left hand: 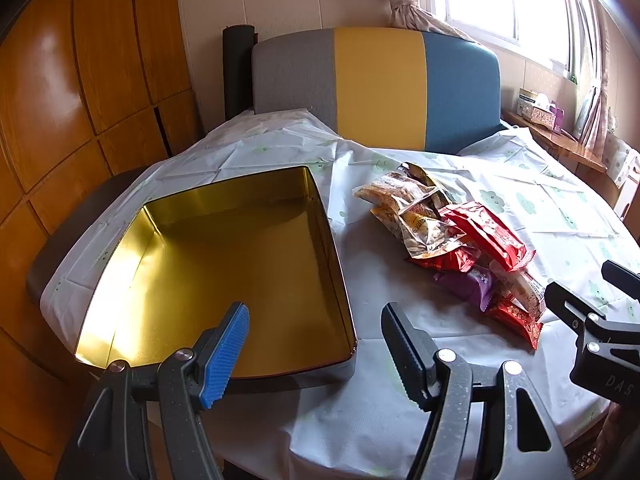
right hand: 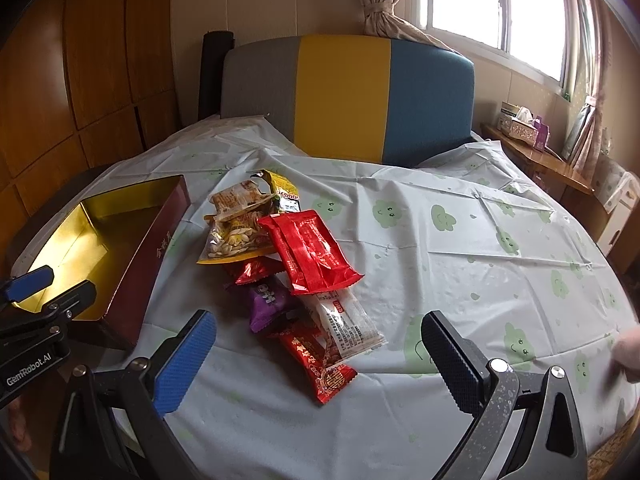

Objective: Organize snacks

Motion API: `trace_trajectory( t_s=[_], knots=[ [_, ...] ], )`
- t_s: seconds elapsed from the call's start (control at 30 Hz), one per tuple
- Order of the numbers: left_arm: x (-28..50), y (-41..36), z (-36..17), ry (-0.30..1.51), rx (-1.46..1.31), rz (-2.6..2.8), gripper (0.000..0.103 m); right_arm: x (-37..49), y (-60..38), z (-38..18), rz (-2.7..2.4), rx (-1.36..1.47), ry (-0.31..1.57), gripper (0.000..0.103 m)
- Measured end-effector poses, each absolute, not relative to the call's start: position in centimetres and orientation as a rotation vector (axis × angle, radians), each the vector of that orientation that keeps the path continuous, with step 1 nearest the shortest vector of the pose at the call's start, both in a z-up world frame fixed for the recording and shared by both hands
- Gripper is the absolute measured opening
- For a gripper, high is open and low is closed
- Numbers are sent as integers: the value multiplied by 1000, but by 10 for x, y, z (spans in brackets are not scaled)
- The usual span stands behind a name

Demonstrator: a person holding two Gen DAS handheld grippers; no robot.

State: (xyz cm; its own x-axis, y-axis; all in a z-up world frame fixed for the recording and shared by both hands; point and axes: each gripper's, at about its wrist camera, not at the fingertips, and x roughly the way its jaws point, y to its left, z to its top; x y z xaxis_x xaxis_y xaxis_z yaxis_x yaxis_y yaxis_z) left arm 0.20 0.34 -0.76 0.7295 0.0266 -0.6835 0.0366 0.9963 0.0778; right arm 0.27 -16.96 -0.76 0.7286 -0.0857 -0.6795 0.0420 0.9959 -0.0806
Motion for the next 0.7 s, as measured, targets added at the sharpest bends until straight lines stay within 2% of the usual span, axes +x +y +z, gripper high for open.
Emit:
trace_trajectory(
  t_s=[0.7],
  knots=[
    [2, 6, -2, 754, 89, -8, 70, 10, -188, 13, -111, -64, 703, 103]
  ],
)
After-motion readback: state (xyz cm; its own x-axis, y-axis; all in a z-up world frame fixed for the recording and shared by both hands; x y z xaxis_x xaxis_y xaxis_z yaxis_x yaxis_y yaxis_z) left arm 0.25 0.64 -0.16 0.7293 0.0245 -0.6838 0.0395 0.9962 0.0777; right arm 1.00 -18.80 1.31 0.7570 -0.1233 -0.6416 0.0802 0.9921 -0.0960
